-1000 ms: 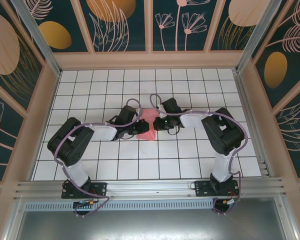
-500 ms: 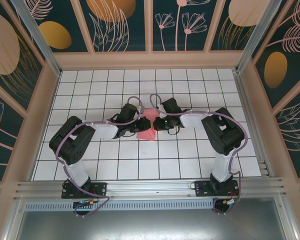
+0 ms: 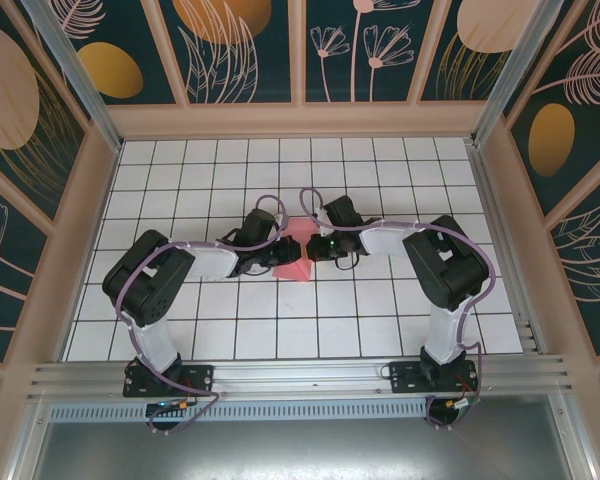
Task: Fold a paper plane with a square sheet of paper (pick it up from the middle)
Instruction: Fold the triangle a second time at the center of the table.
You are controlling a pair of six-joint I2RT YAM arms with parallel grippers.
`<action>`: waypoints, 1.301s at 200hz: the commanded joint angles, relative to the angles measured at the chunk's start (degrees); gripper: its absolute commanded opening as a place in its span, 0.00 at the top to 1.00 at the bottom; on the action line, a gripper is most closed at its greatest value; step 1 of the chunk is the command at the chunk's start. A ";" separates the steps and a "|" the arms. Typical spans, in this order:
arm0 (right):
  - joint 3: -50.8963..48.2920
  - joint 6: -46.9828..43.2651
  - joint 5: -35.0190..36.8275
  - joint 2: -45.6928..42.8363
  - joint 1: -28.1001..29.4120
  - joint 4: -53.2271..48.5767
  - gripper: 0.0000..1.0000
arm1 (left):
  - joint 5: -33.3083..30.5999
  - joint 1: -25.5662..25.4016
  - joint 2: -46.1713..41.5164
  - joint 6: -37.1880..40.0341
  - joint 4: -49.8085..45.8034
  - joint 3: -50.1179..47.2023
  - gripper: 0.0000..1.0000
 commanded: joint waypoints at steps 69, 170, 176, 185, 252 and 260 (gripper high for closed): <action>-0.03 -1.19 1.83 2.19 -0.58 -1.66 0.98 | -0.40 0.39 1.77 0.51 -0.83 1.25 0.90; -0.23 -1.11 2.48 2.15 -0.60 -1.86 0.98 | -0.58 0.36 2.73 0.60 -1.35 1.16 0.90; -0.14 -1.11 2.55 2.18 -0.71 -1.87 0.98 | -0.66 0.33 2.78 0.59 -1.32 1.16 0.90; -0.14 -1.11 2.55 2.16 -0.64 -1.85 0.98 | -0.69 0.35 2.78 0.57 -1.44 1.08 0.90; -0.24 -0.92 2.77 2.11 -0.79 -2.03 0.98 | -0.67 0.33 3.17 0.55 -1.66 1.07 0.90; -0.23 -0.87 2.81 2.09 -0.77 -2.06 0.98 | -0.71 0.34 3.35 0.57 -1.70 1.06 0.90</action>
